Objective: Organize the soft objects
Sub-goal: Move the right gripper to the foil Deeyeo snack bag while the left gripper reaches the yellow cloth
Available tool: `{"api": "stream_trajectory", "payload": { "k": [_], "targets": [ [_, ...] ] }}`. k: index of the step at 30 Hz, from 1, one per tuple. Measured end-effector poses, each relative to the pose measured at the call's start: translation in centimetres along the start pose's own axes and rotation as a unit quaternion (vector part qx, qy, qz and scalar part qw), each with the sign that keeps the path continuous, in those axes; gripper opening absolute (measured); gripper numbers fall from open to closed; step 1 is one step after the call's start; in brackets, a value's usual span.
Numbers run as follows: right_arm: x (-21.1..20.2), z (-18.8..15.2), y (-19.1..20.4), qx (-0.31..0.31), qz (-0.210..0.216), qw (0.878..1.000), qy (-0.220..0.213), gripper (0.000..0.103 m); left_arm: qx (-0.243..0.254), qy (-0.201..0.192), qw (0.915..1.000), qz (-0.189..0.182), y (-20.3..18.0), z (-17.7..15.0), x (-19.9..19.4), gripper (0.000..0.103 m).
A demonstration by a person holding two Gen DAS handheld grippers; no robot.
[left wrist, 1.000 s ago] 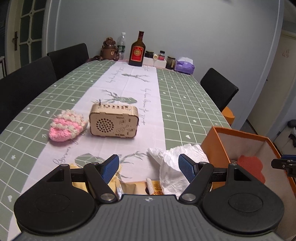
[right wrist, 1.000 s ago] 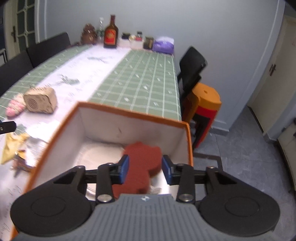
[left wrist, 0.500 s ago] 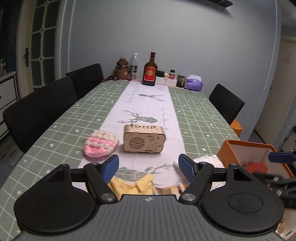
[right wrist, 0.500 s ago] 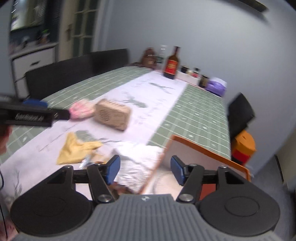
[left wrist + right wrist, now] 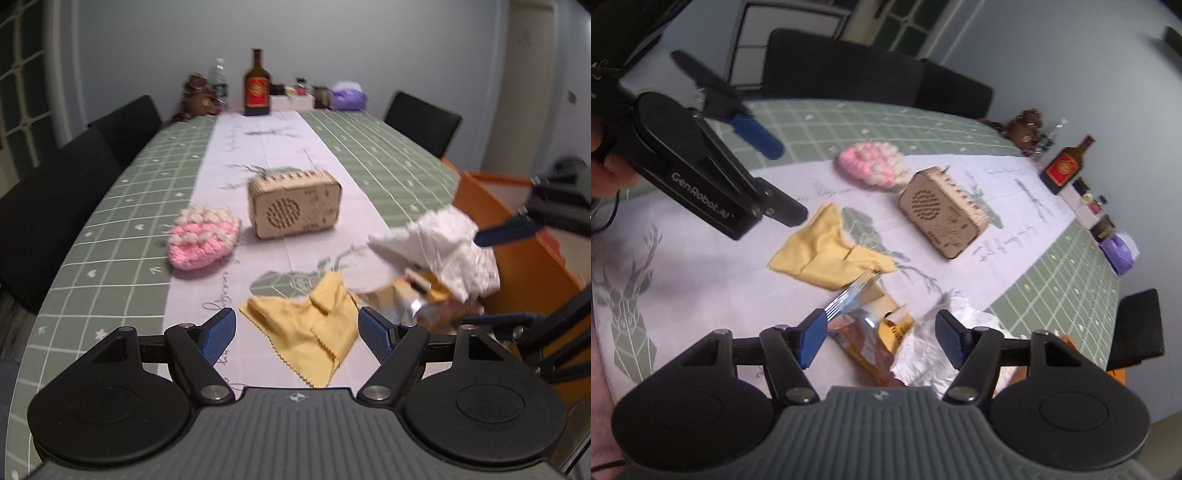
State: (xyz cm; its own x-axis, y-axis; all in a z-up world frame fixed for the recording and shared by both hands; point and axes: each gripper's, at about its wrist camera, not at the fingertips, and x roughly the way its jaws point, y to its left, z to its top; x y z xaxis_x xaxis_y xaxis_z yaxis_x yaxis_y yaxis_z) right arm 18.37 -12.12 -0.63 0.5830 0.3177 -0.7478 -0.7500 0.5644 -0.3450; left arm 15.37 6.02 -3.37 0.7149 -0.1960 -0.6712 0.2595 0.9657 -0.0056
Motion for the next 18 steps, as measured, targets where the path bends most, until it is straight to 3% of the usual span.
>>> {"api": "stream_trajectory", "payload": {
  "k": [5, 8, 12, 18],
  "targets": [
    [3.1, 0.4, -0.7, -0.032, 0.05, 0.997, 0.047, 0.069, 0.069, 0.041, 0.9962, -0.035, -0.4, -0.5, 3.5, 0.089],
    [5.2, 0.5, -1.3, -0.043, 0.055, 0.995, 0.07, 0.07, 0.1, 0.064, 0.9895, -0.083, -0.5, -0.8, 5.5, 0.089],
    [7.5, 0.7, -2.5, -0.038, 0.085, 0.991, 0.093, 0.07, 0.112, 0.091, 0.9817, -0.124, -0.4, -0.6, 7.7, 0.089],
    [9.3, 1.7, -3.2, -0.062, 0.125, 0.984, 0.111, 0.07, 0.126, 0.085, 0.982, -0.112, 0.0, 0.1, 9.9, 0.091]
  ]
}}
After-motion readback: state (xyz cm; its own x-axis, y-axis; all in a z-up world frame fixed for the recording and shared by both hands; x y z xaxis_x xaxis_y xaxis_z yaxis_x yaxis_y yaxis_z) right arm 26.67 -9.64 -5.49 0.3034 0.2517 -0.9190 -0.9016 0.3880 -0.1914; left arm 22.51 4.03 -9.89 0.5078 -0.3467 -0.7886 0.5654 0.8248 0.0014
